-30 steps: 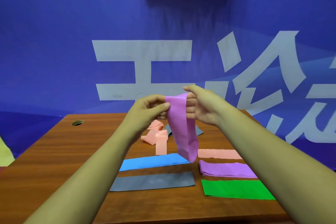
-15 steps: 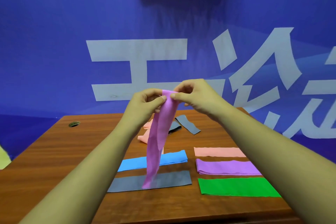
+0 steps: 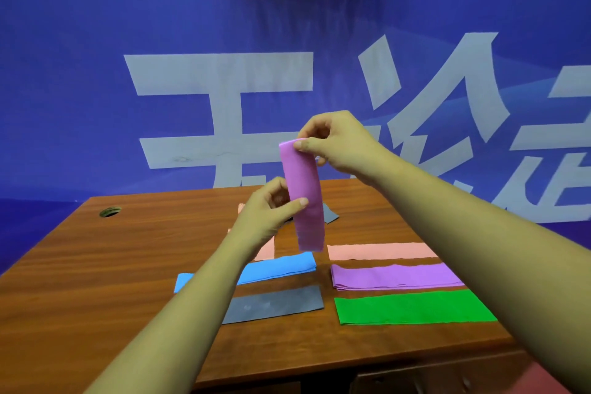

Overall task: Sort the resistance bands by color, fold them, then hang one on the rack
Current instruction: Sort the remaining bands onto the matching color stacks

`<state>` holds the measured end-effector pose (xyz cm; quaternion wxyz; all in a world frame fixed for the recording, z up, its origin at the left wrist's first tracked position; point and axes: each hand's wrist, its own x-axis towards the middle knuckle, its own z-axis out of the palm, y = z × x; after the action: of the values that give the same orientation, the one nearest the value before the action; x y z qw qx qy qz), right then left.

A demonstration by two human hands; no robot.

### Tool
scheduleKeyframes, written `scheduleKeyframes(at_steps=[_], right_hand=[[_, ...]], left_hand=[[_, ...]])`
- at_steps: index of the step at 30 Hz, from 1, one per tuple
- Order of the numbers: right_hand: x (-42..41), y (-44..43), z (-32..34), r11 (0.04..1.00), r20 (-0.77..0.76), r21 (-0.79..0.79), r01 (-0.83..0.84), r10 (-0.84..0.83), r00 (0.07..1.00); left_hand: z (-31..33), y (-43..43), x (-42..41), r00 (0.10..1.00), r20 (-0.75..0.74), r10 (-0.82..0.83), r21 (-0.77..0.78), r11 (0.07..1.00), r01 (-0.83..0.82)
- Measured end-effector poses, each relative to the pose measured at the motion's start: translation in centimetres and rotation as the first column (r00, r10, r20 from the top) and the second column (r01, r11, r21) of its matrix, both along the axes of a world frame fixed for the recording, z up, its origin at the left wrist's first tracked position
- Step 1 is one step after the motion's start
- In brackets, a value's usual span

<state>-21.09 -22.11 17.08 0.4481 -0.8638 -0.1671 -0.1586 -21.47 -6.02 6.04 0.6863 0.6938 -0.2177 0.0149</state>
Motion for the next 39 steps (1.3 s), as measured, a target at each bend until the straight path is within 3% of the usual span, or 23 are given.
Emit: scheduleKeyframes(at_steps=[3, 7, 14, 18, 22, 29, 35, 39], right_hand=[[0.4, -1.0, 0.2, 0.989, -0.019, 0.123, 0.078, -0.076, 0.997], [1.2, -2.6, -0.1, 0.959, -0.033, 0.208, 0.190, -0.187, 0.982], [3.1, -5.2, -2.0, 0.880, -0.123, 0.334, 0.339, -0.316, 0.941], [3.6, -6.2, -3.0, 0.841, -0.198, 0.376, 0.389, -0.337, 0.920], [3.1, -6.2, -2.3, 0.890, -0.150, 0.344, 0.300, -0.263, 0.953], [1.8, -5.8, 1.2, 0.946, -0.025, 0.311, 0.090, -0.086, 0.996], [1.6, -5.2, 1.1, 0.948, -0.009, 0.311, 0.066, -0.066, 0.998], [2.2, -6.2, 0.4, 0.907, -0.036, 0.379, 0.182, -0.182, 0.983]], left_hand=[[-1.7, -0.4, 0.4, 1.000, 0.016, -0.024, 0.140, 0.990, 0.021], [-4.5, -0.3, 0.0, 0.988, -0.116, -0.105, 0.349, 0.927, 0.140], [-7.2, 0.7, -0.6, 0.942, -0.260, -0.210, 0.425, 0.851, 0.308], [-8.4, 0.4, -0.1, 0.979, -0.142, -0.146, 0.526, 0.827, 0.200], [-7.7, -1.2, 1.4, 0.987, -0.087, 0.136, 0.337, 0.936, -0.100], [-3.8, -4.0, 4.6, 0.989, 0.007, 0.148, 0.298, 0.944, -0.143], [-2.9, -5.8, 3.2, 0.985, -0.152, -0.081, 0.169, 0.980, 0.107], [-4.9, -5.2, 1.1, 0.896, -0.333, -0.293, 0.003, 0.950, 0.312]])
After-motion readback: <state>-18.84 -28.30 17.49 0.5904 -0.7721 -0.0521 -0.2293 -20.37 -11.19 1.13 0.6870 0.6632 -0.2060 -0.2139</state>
